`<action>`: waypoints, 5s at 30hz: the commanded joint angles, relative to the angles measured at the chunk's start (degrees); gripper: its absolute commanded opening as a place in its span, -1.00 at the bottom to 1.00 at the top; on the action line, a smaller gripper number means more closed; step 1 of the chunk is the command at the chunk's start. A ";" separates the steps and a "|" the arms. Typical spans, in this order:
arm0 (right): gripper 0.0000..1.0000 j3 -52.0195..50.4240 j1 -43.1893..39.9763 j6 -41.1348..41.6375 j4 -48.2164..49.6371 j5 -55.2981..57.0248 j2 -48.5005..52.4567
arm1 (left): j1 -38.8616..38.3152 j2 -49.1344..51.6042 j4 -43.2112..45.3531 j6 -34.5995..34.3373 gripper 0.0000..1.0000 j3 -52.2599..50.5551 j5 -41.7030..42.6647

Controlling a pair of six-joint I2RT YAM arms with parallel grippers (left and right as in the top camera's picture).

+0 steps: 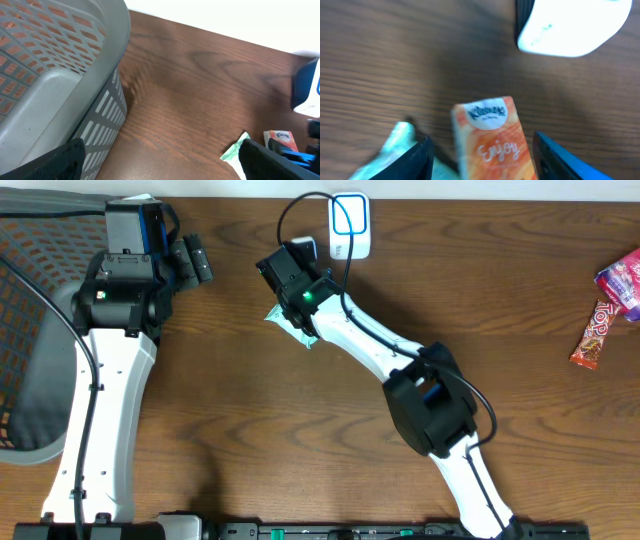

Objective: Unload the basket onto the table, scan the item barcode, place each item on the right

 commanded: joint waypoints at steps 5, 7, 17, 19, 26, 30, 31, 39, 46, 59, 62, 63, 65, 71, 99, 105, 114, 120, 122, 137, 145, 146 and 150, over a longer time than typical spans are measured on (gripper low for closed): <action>-0.15 0.07 -0.48 -0.55 -0.50 -1.14 3.23 | 0.28 0.44 -0.13 -0.74 0.95 0.09 -0.72; -0.32 0.07 -0.48 -0.55 -0.55 -1.09 3.23 | 0.28 0.44 -0.13 -0.74 0.96 0.09 -0.72; -0.98 0.66 -1.60 4.46 -6.14 -2.08 1.18 | 0.28 0.44 -0.13 -0.74 0.95 0.09 -0.72; -0.98 1.14 -2.84 5.18 -8.04 -5.75 -0.59 | 0.28 0.44 -0.13 -0.74 0.96 0.09 -0.72; -0.98 1.27 -11.65 4.98 -10.62 -33.83 -8.00 | 0.28 0.44 -0.13 -0.74 0.96 0.09 -0.72; -0.98 1.16 -18.60 2.67 -13.70 -51.87 -8.48 | 0.28 0.44 -0.13 -0.74 0.96 0.09 -0.72; -0.98 1.03 -20.04 1.64 -14.75 -55.49 -8.07 | 0.28 0.44 -0.13 -0.74 0.96 0.09 -0.72; -0.98 -6.56 -29.46 -5.07 -19.82 -77.22 -4.20 | 0.28 0.44 -0.13 -0.74 0.96 0.09 -0.72; -0.91 -14.60 -36.00 -5.57 -15.87 -79.14 -3.89 | 0.28 0.44 -0.15 -0.74 0.96 0.09 -0.72; 0.07 -13.00 -40.72 -6.54 -23.30 -56.41 -11.08 | 0.28 0.44 -0.13 -0.74 0.96 0.09 -0.72; 0.29 -13.00 -39.89 -6.56 -23.06 -56.43 -12.74 | 0.28 0.44 -0.13 -0.74 0.96 0.09 -0.72; 0.30 -13.00 -39.52 -6.56 -23.02 -56.46 -12.90 | 0.28 0.44 -0.13 -0.74 0.96 0.09 -0.72; 0.37 -13.03 -38.53 -6.56 -23.04 -56.61 -12.90 | 0.28 0.44 -0.13 -0.74 0.96 0.09 -0.72; 0.33 -13.84 -35.26 -6.54 -22.95 -55.65 -12.74 | 0.28 0.44 -0.13 -0.74 0.96 0.09 -0.72; -0.98 -12.39 -33.53 -11.21 -22.58 -73.66 -6.91 | 0.28 0.44 -0.15 -0.74 0.96 0.09 -0.72; -0.98 -12.35 -34.93 -30.47 -22.82 -97.94 -6.91 | 0.28 0.44 -0.13 -0.74 0.96 0.09 -0.72; -0.98 -12.35 -34.36 -33.14 -23.26 -97.50 -6.91 | 0.28 0.44 -0.13 -0.74 0.96 0.09 -0.72; -0.97 -11.41 -32.57 -9.22 -18.25 -74.18 -7.96 | 0.28 0.44 -0.13 -0.74 0.96 0.09 -0.72; -0.98 -9.62 -30.62 -4.37 -18.95 -62.01 -9.62 | 0.28 0.44 -0.13 -0.74 0.96 0.09 -0.72; -0.98 -0.79 -10.75 -31.32 24.06 17.16 -9.03 | 0.28 0.44 -0.13 -0.74 0.96 0.09 -0.72; -0.98 -0.79 -10.58 -38.40 34.05 16.87 -1.84 | 0.28 0.44 -0.13 -0.74 0.96 0.09 -0.72; -0.98 -0.79 -10.58 -38.97 34.62 16.83 -1.20 | 0.28 0.44 -0.13 -0.74 0.96 0.09 -0.72; -0.98 -0.79 -10.54 -39.63 34.16 12.98 -0.57 | 0.28 0.44 -0.13 -0.74 0.96 0.09 -0.72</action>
